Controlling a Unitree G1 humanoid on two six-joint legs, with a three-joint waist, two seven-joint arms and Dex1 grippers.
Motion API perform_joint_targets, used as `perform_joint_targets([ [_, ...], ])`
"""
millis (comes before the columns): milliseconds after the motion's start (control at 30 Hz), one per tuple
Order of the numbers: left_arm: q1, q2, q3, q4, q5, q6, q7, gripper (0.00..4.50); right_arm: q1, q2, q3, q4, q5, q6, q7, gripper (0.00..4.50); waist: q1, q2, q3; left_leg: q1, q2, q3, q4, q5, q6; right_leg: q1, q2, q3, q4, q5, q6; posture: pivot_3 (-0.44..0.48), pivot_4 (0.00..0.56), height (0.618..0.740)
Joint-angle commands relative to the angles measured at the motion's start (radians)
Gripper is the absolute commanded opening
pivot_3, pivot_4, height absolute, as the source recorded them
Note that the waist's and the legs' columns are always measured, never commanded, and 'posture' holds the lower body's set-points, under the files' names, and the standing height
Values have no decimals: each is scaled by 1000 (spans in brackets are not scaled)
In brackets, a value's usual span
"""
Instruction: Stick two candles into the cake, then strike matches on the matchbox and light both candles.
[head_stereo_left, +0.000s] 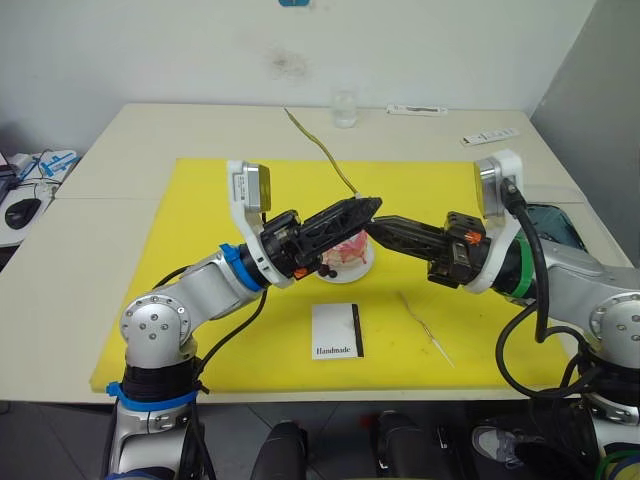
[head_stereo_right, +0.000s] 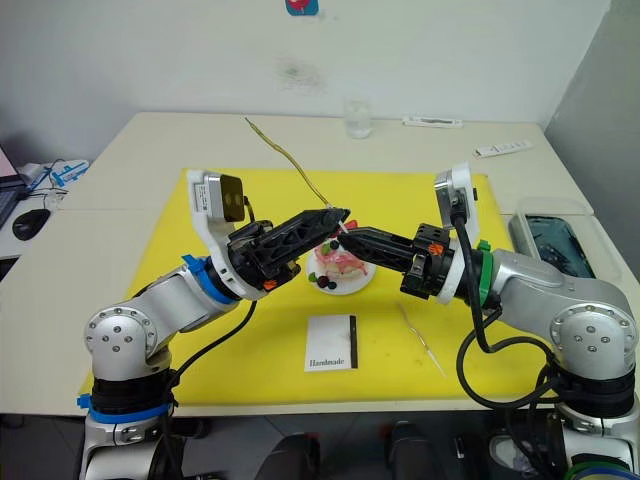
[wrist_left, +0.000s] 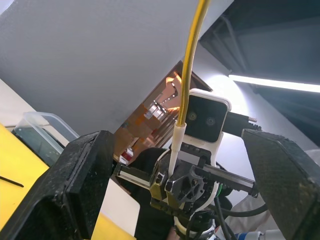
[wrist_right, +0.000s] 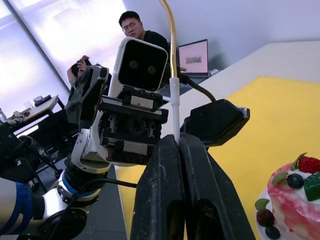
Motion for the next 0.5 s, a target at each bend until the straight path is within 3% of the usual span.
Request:
perform_joint_targets([
  [33, -24, -5, -6, -7, -24, -16, -7, 4082, -28, -3, 1, -3, 30, -24, -5, 0, 0, 0, 0, 0, 0, 0, 0, 0, 0, 0, 0, 0, 0, 0, 0, 0, 150, 740],
  [433, -31, -25, -15, 0, -21, -30, -10, 249, -17, -9, 8, -10, 49, -26, -11, 0, 0, 0, 0, 0, 0, 0, 0, 0, 0, 0, 0, 0, 0, -2, -3, 0, 150, 740],
  [500, -30, -24, -17, -1, -20, -31, -12, 29, -15, -11, 10, -11, 54, -28, -12, 0, 0, 0, 0, 0, 0, 0, 0, 0, 0, 0, 0, 0, 0, -2, -3, 0, 150, 740],
])
